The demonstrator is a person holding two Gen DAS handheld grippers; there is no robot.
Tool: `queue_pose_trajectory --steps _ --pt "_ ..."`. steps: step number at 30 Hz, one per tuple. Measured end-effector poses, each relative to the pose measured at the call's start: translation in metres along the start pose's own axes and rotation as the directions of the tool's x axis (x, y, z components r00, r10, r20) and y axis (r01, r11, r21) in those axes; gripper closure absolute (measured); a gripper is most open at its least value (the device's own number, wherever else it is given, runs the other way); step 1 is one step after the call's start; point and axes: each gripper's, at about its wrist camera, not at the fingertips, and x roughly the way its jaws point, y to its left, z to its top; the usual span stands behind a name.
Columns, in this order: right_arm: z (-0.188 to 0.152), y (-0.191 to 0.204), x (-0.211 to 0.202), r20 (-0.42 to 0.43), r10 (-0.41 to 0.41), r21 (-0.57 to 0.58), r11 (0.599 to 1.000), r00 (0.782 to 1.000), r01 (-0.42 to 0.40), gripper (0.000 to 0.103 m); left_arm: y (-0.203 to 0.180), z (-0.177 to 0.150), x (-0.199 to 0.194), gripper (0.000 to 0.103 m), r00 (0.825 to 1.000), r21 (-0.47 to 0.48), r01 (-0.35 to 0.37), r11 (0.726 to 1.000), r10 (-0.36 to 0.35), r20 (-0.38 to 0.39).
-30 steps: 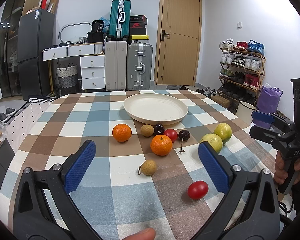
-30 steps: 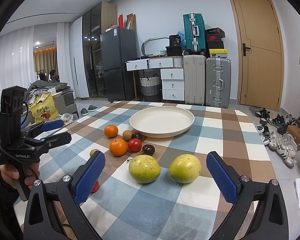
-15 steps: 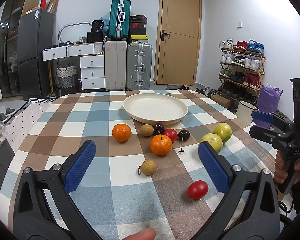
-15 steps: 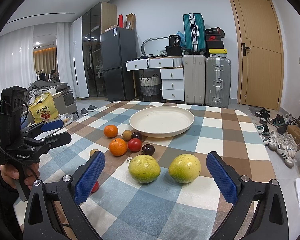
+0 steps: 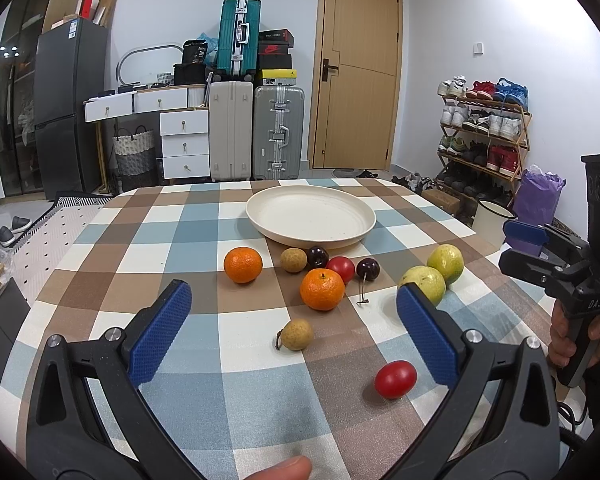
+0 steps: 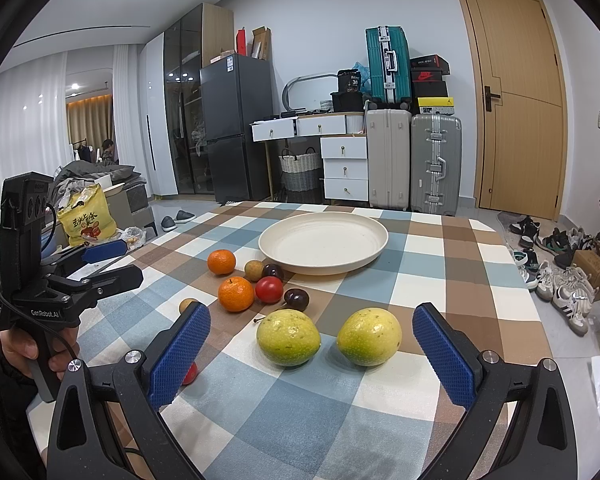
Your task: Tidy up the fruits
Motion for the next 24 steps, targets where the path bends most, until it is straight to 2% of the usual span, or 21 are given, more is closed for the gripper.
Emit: queue_pose_trajectory --steps 24 --pt "0.0004 0.0002 -0.0009 -0.004 -0.013 0.001 1.000 1.000 0.013 0.000 -0.0044 -0.0024 0.0010 0.001 1.000 0.022 0.020 1.000 -0.020 -0.003"
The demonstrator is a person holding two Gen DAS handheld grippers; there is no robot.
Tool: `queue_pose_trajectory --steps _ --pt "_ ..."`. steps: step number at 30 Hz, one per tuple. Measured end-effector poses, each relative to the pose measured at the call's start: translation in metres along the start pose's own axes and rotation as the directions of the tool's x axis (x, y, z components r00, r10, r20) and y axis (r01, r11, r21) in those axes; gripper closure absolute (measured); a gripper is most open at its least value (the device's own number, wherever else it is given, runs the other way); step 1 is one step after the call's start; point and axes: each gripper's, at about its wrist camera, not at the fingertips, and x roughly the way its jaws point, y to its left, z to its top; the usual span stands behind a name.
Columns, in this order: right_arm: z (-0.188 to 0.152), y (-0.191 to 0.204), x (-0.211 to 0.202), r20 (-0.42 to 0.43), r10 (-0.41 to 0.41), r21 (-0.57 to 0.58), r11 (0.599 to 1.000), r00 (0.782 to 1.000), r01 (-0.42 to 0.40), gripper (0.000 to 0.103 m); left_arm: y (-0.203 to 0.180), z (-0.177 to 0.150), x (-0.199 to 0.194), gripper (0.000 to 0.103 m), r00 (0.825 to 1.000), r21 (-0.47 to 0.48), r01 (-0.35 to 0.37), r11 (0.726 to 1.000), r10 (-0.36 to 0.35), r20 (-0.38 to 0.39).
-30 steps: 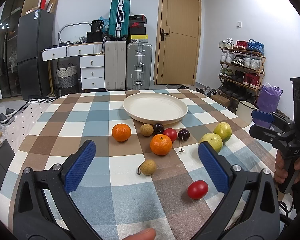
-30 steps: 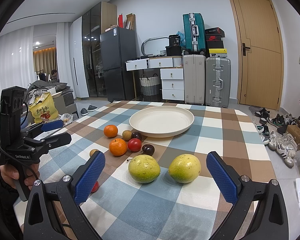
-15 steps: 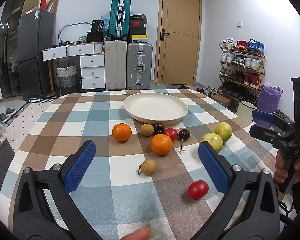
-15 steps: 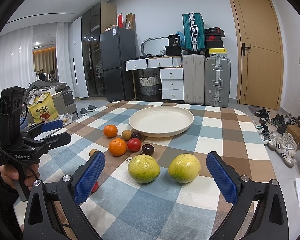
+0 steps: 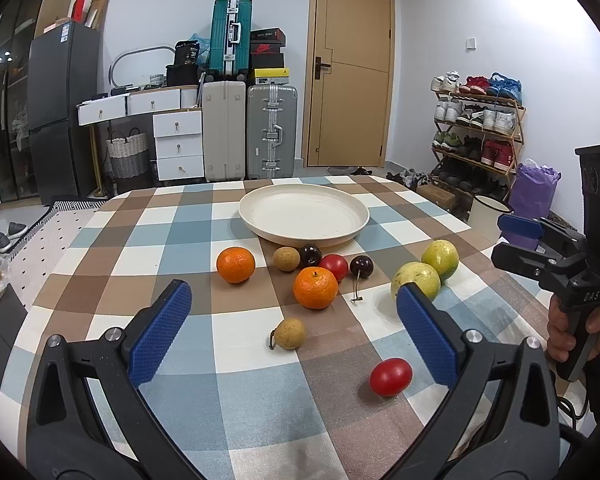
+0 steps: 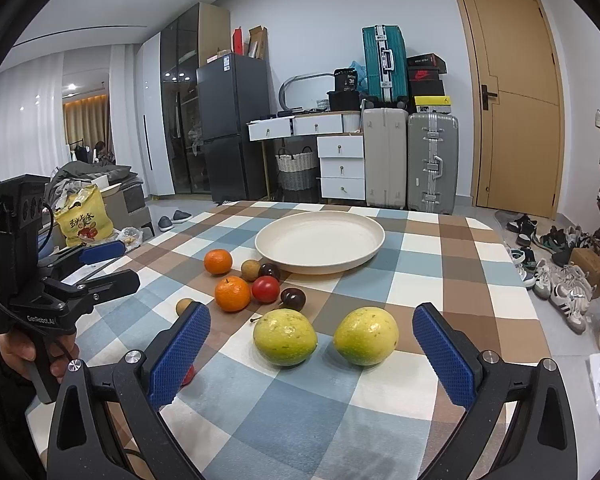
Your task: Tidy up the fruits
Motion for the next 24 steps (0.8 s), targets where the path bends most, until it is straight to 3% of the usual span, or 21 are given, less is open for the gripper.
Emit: queue_pose_trajectory --steps 12,17,24 --pt "-0.001 -0.008 0.018 -0.087 -0.076 0.034 0.996 0.993 0.079 0.000 0.006 0.002 0.009 0.001 0.999 -0.016 0.009 1.000 -0.010 -0.051" --pt "-0.002 -0.016 0.028 -0.158 -0.132 0.025 0.990 0.979 0.137 0.000 0.007 0.002 0.015 0.001 0.996 -0.024 0.007 1.000 -0.009 -0.094" --pt "-0.003 -0.033 0.042 -0.241 -0.161 0.038 0.984 0.957 0.175 0.000 0.003 0.001 0.028 0.001 0.987 0.027 -0.046 0.999 0.049 -0.153"
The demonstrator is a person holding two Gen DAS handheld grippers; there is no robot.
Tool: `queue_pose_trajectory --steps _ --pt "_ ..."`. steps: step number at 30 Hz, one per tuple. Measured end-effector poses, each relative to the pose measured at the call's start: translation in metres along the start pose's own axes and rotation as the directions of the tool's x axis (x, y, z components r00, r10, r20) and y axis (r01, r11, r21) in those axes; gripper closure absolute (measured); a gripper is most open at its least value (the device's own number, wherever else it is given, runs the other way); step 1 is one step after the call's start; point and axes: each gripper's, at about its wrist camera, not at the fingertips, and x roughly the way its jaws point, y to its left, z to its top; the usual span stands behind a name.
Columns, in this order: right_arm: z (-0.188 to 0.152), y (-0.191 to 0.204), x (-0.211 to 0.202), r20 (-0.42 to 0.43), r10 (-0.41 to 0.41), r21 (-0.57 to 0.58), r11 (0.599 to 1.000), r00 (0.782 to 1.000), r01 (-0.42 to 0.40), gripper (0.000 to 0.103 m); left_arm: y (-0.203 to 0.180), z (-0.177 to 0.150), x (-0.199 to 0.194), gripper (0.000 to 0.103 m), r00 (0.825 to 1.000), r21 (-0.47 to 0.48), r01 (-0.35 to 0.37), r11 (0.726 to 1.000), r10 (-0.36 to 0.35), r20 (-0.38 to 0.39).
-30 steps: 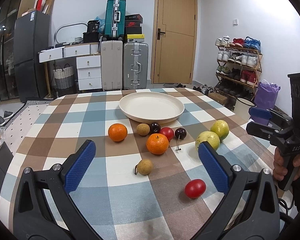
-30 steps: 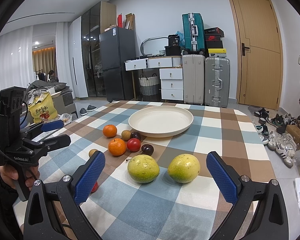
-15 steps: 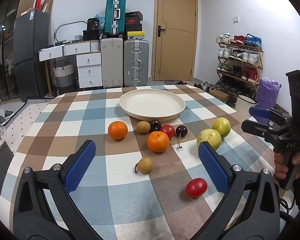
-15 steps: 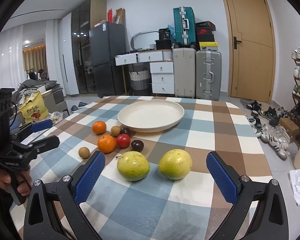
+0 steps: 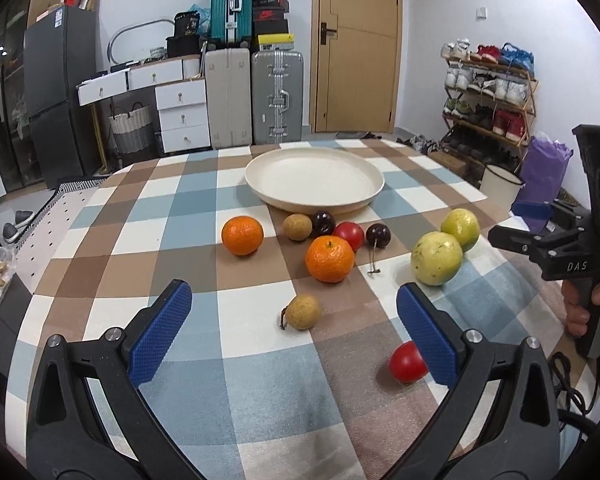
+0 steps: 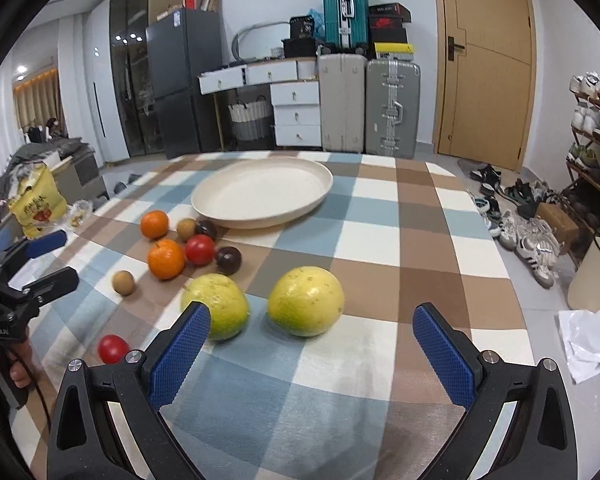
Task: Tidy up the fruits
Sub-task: 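Grasp the small brown fruit with the left tool while the right tool grasps a large yellow-green fruit, then carry both fruits onto the white plate and open both tools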
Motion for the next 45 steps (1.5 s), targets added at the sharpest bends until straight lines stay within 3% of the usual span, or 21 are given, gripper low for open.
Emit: queue_pose_trajectory --steps 10,19,22,26,28,30,32,40,45 --pt "0.007 -0.013 0.027 -0.104 -0.015 0.007 1.000 0.994 0.015 0.000 0.011 0.006 0.035 0.003 0.992 -0.040 0.016 0.999 -0.021 -0.128" --pt "0.013 -0.017 0.047 -0.142 0.014 0.017 1.000 0.990 -0.011 0.000 0.012 0.004 0.068 0.032 0.967 -0.050 0.066 0.997 -0.077 -0.244" --pt "0.014 -0.019 0.054 -0.157 0.022 0.020 1.000 0.987 -0.019 0.001 0.012 0.002 0.075 0.036 0.957 -0.069 0.094 0.993 -0.110 -0.269" --pt "0.016 -0.021 0.061 -0.172 0.042 0.027 0.999 0.984 -0.038 0.002 0.011 0.001 0.078 0.054 0.948 -0.072 0.117 0.991 -0.133 -0.288" --pt "0.018 -0.021 0.064 -0.179 0.060 0.034 0.998 0.982 -0.054 0.005 0.010 0.001 0.079 0.063 0.946 -0.071 0.132 0.989 -0.147 -0.289" --pt "0.018 -0.021 0.067 -0.191 0.076 0.041 0.997 0.979 -0.070 0.013 0.009 0.001 0.079 0.065 0.946 -0.072 0.129 0.989 -0.145 -0.289" --pt "0.017 -0.021 0.069 -0.197 0.100 0.049 0.995 0.975 -0.092 0.019 0.009 0.001 0.079 0.076 0.945 -0.071 0.134 0.988 -0.149 -0.291" --pt "0.015 -0.021 0.071 -0.206 0.194 0.090 0.980 0.959 -0.179 0.048 0.009 0.004 0.073 0.077 0.946 -0.079 0.170 0.982 -0.185 -0.265" --pt "0.014 -0.019 0.068 -0.198 0.200 0.087 0.979 0.959 -0.186 0.048 0.011 0.011 0.067 0.077 0.955 -0.077 0.169 0.983 -0.183 -0.235"
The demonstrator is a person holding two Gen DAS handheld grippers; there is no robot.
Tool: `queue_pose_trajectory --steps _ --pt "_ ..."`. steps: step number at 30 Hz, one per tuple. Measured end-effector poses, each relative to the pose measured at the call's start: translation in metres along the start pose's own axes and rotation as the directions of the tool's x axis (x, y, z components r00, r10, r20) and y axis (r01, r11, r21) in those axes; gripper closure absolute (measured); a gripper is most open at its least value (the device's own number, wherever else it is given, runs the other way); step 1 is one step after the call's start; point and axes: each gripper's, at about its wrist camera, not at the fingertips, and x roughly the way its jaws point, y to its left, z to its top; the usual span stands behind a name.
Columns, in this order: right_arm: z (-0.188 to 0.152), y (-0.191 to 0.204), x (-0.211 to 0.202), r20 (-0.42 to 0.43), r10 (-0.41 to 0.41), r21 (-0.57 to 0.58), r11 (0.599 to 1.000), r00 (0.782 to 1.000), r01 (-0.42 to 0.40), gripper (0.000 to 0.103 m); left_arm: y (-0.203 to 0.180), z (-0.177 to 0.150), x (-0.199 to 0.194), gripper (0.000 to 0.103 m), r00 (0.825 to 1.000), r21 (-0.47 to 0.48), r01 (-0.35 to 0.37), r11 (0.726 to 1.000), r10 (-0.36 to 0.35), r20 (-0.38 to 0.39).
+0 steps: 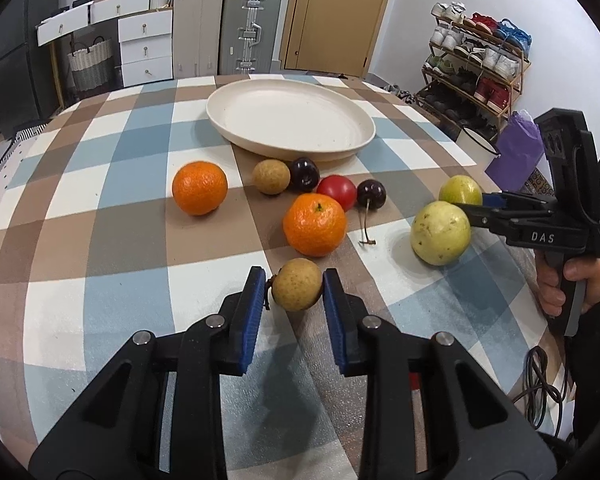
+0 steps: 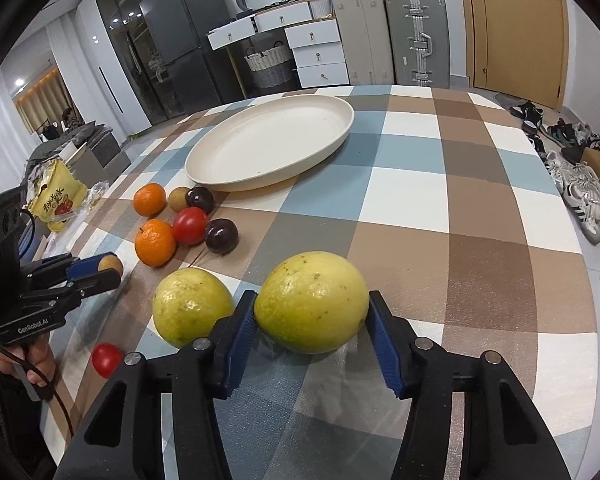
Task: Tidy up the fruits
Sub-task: 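Carry both fruits onto the white plate and open both tools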
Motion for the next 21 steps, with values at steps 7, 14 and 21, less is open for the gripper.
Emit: queue_pose_trajectory --steps 7,14,21 --pt "0.007 0.004 -0.017 0.063 -0.003 -0.009 1.000 0.998 0.004 0.048 0.000 0.016 -0.015 0.076 0.998 0.009 -0.016 1.000 0.015 0.068" --pt "0.023 0.013 -0.034 0.124 0.009 -0.018 1.000 0.992 -0.007 0.048 0.000 0.036 -0.025 0.076 0.991 0.022 -0.036 0.999 0.033 0.128" --pt "0.040 0.019 -0.040 0.156 0.019 -0.013 1.000 0.988 -0.017 0.048 -0.003 0.057 -0.025 0.076 0.985 0.038 -0.054 0.998 0.047 0.166"
